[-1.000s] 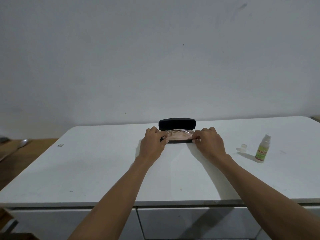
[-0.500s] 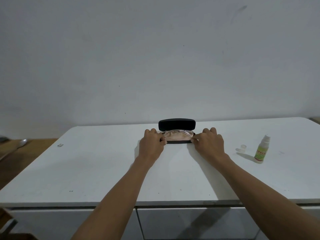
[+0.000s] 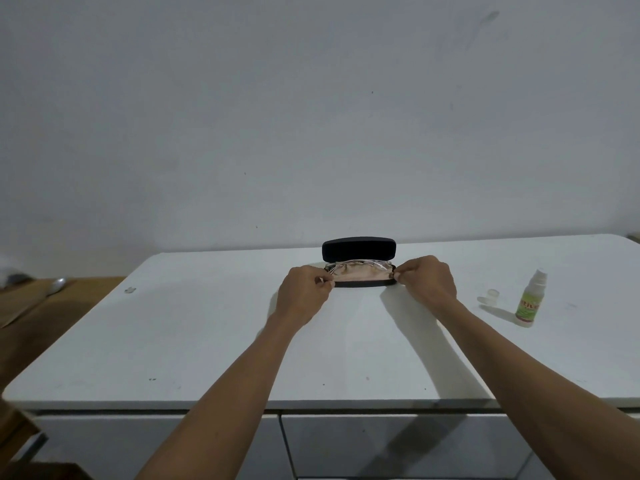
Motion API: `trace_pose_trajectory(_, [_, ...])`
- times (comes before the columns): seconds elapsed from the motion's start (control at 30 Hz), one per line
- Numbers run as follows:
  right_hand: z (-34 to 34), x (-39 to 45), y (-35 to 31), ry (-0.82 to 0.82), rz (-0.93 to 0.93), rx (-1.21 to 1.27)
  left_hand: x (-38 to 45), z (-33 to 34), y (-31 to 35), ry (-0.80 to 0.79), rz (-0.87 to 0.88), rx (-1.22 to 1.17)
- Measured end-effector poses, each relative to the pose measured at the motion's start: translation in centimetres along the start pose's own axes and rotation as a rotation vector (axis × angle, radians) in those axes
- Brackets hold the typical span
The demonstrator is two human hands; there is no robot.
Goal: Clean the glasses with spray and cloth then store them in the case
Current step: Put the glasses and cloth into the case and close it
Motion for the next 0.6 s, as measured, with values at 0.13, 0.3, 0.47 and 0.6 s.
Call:
trace_pose_trajectory(0.13, [0.4, 0.7, -0.1, 0.153, 0.015, 0.095, 0.4, -0.3, 0.1, 0.123, 0.008, 0.098])
trace_pose_trajectory(0.3, [0.8, 2.3, -1.1, 0.162, -0.040, 0.377, 2.8, 0.7, 0.9, 0.137, -0.126, -0.216])
trace_pose_trajectory(0.47, [1.3, 4.4, -0.4, -0.011, -0.065, 0.359, 5.3, 1.2, 2.2, -0.131, -0.221, -0.396])
trace_pose_trajectory(0.6, [1.4, 5.0, 0.6, -0.065, -0.104, 0.335, 6.7, 1.4, 1.6, -0.226, -0.195, -0.414])
Point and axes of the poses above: each hand's wrist, its own x-axis towards the middle knuckle, its own z-axis out of the palm, y = z × x, the point moved 1 cm from there along x, towards the middle knuckle, and after that the axes turned 15 degrees about -z, right-handed, at the moved point
